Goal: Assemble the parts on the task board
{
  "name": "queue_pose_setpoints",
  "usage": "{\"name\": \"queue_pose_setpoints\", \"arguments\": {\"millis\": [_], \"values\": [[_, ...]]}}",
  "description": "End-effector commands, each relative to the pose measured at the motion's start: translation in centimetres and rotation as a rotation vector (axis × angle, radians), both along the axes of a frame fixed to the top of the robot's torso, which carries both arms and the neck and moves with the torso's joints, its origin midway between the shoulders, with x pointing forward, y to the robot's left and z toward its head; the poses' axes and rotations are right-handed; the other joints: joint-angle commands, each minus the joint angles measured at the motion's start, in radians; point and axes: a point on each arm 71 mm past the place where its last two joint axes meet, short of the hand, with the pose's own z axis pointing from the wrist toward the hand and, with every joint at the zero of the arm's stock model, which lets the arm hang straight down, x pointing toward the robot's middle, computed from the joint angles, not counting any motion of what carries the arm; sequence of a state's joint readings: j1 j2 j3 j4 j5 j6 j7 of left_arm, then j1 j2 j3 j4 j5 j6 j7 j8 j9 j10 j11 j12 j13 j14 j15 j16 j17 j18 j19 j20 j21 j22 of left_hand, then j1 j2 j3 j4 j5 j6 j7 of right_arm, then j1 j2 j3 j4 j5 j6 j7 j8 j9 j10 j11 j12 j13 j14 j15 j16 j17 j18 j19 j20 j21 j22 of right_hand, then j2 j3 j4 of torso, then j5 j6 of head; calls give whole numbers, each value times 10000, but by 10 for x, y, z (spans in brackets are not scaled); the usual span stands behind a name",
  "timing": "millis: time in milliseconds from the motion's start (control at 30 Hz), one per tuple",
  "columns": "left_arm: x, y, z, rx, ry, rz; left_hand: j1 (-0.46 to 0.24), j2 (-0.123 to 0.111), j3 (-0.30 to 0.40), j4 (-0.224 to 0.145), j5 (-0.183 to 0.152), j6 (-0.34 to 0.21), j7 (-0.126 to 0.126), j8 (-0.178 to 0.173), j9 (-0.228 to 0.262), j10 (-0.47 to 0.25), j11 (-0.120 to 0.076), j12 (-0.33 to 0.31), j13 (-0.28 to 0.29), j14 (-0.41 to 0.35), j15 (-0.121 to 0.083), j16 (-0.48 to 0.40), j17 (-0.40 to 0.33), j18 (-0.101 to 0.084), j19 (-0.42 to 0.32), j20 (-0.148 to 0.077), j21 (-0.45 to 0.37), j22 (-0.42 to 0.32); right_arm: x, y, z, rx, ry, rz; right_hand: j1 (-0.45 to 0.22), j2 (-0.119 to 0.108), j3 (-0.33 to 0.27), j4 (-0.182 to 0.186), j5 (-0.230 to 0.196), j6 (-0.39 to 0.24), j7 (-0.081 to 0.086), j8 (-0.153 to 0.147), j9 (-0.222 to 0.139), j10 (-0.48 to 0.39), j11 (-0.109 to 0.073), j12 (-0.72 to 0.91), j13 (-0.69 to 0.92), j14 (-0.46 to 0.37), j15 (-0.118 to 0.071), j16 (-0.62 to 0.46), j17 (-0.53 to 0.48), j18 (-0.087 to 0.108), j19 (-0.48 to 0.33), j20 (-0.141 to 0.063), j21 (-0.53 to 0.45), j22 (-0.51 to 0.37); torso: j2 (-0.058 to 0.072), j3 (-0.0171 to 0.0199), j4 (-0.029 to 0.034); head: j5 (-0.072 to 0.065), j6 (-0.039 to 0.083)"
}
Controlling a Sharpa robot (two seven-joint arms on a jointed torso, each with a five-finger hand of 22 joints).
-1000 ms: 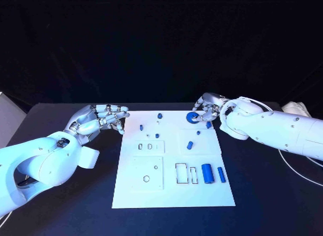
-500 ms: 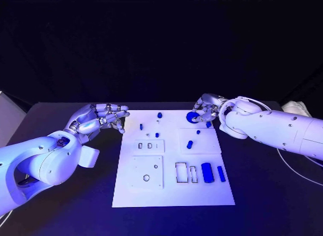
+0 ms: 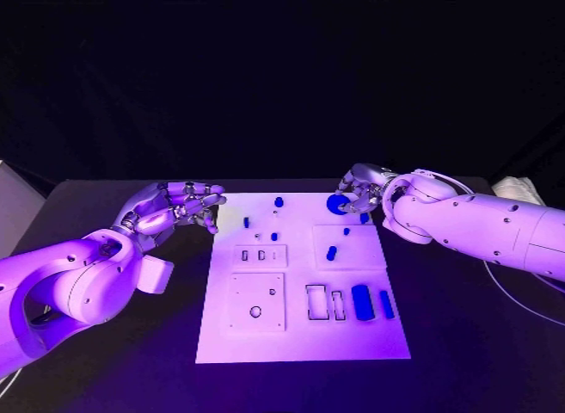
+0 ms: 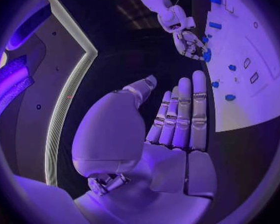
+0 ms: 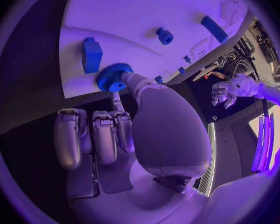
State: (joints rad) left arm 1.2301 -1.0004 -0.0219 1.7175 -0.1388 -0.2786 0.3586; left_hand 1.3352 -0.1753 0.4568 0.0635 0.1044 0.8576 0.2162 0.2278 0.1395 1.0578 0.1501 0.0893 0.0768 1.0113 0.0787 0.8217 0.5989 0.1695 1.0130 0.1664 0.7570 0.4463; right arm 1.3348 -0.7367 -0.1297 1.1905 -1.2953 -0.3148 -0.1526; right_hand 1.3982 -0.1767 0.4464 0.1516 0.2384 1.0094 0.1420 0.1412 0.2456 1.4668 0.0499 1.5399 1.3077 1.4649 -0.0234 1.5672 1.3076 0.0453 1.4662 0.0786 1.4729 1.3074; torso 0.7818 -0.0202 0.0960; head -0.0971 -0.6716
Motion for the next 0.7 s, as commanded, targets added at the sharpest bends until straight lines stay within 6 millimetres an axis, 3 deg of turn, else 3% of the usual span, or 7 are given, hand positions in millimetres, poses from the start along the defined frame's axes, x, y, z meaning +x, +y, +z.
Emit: {"name": "queue_pose_setpoints", "arguments": {"millis": [33, 200, 700], "values": [[0, -2, 1, -112, -52, -162, 60, 46, 22, 49, -51, -102, -1, -69, 11, -69, 11, 37, 12, -66, -27, 67, -17, 132, -59, -14, 63, 24, -3, 6, 3, -150, -745, 238, 153, 79, 157, -66, -22, 384, -182, 409, 1120, 818, -71, 51, 2388, 1059, -80, 36, 2632, -156, 539, -57, 51, 1542, 1, 4, -15, 19, 13], [0, -2, 1, -106, -42, -160, 60, 46, 22, 49, -51, -102, -1, -69, 11, -69, 11, 37, 12, -66, -27, 67, -17, 132, -59, -14, 63, 24, -12, 21, 9, 22, -1453, 565, -114, -105, 273, -100, -125, 395, -196, 477, 1148, 804, -84, 29, 2370, 1058, -95, 35, 2630, -155, 537, -73, 47, 1545, -1, 3, -3, 27, 42], [0, -3, 1, -107, -27, -186, 123, 42, 58, 22, -53, -109, -7, -70, 14, -80, 7, 46, 12, -76, -31, 78, -29, 135, -80, -17, 101, 47, -38, 96, 21, -91, -2650, 2251, -253, -177, 361, -132, -220, 399, -218, 519, 1164, 813, -106, 35, 2377, 1059, -104, 36, 2632, -182, 586, -82, 134, 1650, 1, -23, 19, 65, 98]]}}
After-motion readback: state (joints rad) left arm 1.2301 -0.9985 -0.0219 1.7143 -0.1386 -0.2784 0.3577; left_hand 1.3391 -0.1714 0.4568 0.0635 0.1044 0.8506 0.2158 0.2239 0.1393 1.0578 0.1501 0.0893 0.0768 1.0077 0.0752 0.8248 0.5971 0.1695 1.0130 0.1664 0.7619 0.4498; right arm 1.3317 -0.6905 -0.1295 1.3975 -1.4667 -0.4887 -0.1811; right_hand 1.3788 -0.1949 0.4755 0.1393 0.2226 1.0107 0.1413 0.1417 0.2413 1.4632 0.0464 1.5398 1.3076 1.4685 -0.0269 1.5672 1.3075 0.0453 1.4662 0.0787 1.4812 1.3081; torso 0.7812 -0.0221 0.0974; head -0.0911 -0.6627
